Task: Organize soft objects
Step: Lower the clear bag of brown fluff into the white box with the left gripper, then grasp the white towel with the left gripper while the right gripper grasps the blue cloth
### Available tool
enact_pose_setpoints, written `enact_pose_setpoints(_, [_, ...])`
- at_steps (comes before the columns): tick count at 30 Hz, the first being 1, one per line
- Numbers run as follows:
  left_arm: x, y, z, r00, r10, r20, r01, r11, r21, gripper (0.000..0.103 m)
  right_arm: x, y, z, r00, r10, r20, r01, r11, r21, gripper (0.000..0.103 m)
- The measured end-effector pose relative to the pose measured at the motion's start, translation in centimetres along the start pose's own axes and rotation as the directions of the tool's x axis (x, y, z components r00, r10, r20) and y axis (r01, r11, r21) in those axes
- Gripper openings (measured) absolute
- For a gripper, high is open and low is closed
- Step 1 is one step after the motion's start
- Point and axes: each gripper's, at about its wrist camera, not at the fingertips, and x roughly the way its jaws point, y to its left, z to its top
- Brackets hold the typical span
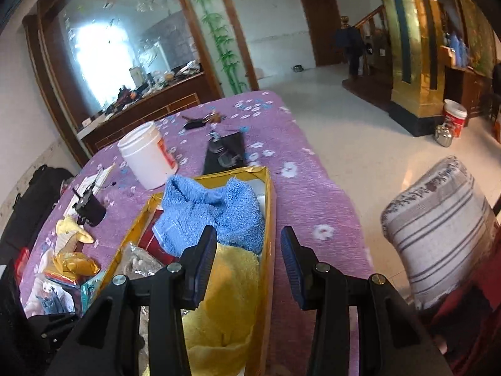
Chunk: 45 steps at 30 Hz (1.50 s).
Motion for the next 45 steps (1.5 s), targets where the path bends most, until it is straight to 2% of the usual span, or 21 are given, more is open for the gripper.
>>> enact_pose_setpoints(2, [0.0,0.5,-0.3,0.999,0.034,0.002,-0.034,0.999,0.005,0.026,0.7,0.6,-0.1,1.000,0.023,-0.014,-0.024,1.000,-0.013,0.043])
enact_pose_setpoints(6, [-0.4,1.0,-0.5,0.999,0.033,0.000,-0.033,0.999,-0.019,0.026,-0.3,-0.2,0.5,0.998,0.054,0.009,-0.054,0.998,0.032,0.043])
enact_pose_setpoints(10, [-0.9,1.1,-0.7,0.998,0.062,-0.012,-0.062,0.998,-0.011,0.026,-2.9,0.1,0.5,0.999,-0.019,0.032,0.019,1.000,-0.010,0.043])
enact_pose_setpoints(12, [-1.2,1.3,-0.8,0.998,0.064,-0.010,-0.064,0.998,-0.017,0.026,-4.2,0.6,0.3,0.999,0.010,0.037,-0.009,1.000,-0.026,0.043])
enact_pose_setpoints(17, [-1.2,1.5,-0.8,0.999,-0.023,-0.043,0.022,0.999,-0.043,0.027,-5.4,3.6,-0.4,0.997,0.082,-0.005,-0.082,0.992,-0.097,0.043])
enact_pose_setpoints(19, [-0.8,1.4,-0.7,0.998,-0.045,-0.051,0.043,0.998,-0.047,0.032,-4.9,5.7,-0.9,0.993,0.115,-0.037,-0.119,0.980,-0.161,0.043])
enact_pose_setpoints(21, [-0.9,1.4,-0.7,0.997,-0.058,-0.050,0.056,0.997,-0.045,0.033,-3.8,7.5,-1.5,0.987,0.133,-0.087,-0.149,0.967,-0.207,0.043])
enact_pose_setpoints(23, [-1.4,1.2,-0.8,0.997,-0.069,-0.043,0.067,0.997,-0.036,0.046,-2.4,8.7,-2.1,0.978,0.153,-0.142,-0.183,0.957,-0.224,0.043])
enact_pose_setpoints(24, [-1.7,1.2,-0.8,0.997,-0.071,-0.035,0.070,0.997,-0.032,0.049,-1.7,9.3,-2.4,0.975,0.156,-0.158,-0.191,0.953,-0.234,0.043])
enact_pose_setpoints(26, [-2.1,1.3,-1.0,0.998,-0.065,-0.028,0.064,0.998,-0.030,0.051,-0.3,10.1,-2.8,0.970,0.127,-0.205,-0.180,0.949,-0.261,0.043])
enact_pose_setpoints(30, [-2.9,1.4,-1.5,0.995,-0.096,-0.028,0.095,0.995,-0.014,0.051,2.0,9.7,-3.4,0.958,0.076,-0.278,-0.151,0.954,-0.258,0.043])
enact_pose_setpoints(35, [-3.5,1.7,-1.8,0.988,-0.149,-0.049,0.148,0.989,-0.023,0.055,1.2,10.0,-3.4,0.969,-0.018,-0.245,-0.058,0.953,-0.297,0.043])
enact_pose_setpoints(39, [-4.5,2.4,-1.9,0.974,-0.222,-0.054,0.220,0.974,-0.048,0.055,-0.4,9.5,-2.9,0.976,0.039,-0.212,-0.091,0.966,-0.241,0.043])
enact_pose_setpoints(42, [-5.2,2.7,-2.1,0.970,-0.236,-0.052,0.234,0.971,-0.051,0.055,-1.7,9.5,-2.6,0.977,0.117,-0.180,-0.152,0.970,-0.191,0.043])
enact_pose_setpoints(44, [-6.0,3.1,-2.5,0.967,-0.252,-0.046,0.250,0.967,-0.050,0.055,-2.1,9.7,-2.5,0.961,0.209,-0.179,-0.235,0.962,-0.141,0.043])
enact_pose_setpoints(45, [-6.3,3.3,-2.7,0.964,-0.264,-0.040,0.262,0.964,-0.051,0.055,-2.2,9.8,-2.5,0.942,0.282,-0.184,-0.303,0.948,-0.096,0.043])
